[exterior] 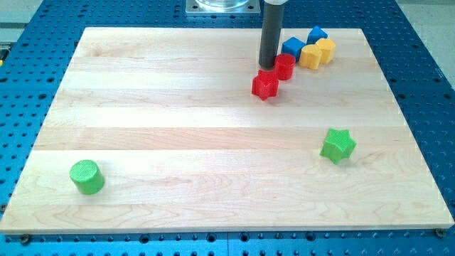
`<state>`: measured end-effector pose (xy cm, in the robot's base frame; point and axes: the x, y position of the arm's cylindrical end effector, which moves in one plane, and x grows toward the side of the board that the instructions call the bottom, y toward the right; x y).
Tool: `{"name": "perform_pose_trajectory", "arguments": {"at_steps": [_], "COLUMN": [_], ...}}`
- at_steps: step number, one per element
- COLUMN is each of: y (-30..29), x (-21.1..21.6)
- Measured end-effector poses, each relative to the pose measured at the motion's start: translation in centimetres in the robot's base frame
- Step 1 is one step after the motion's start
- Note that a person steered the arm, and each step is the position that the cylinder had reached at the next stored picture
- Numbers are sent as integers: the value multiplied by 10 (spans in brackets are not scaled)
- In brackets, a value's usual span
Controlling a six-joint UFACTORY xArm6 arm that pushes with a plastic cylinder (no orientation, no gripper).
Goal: Move the green star into the red circle
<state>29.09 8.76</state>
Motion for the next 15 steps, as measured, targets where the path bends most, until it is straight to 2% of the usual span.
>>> {"name": "perform_pose_trajectory", "arguments": {"at_steps": [1,2,3,4,5,6,7,8,10,11,12,13,14,15], "y": [33,68,77,37,-20,-55,-74,-18,3,33,12,5,32,62], "x": [13,76,77,47,42,44,64,88,104,131,164,229,270,231]}}
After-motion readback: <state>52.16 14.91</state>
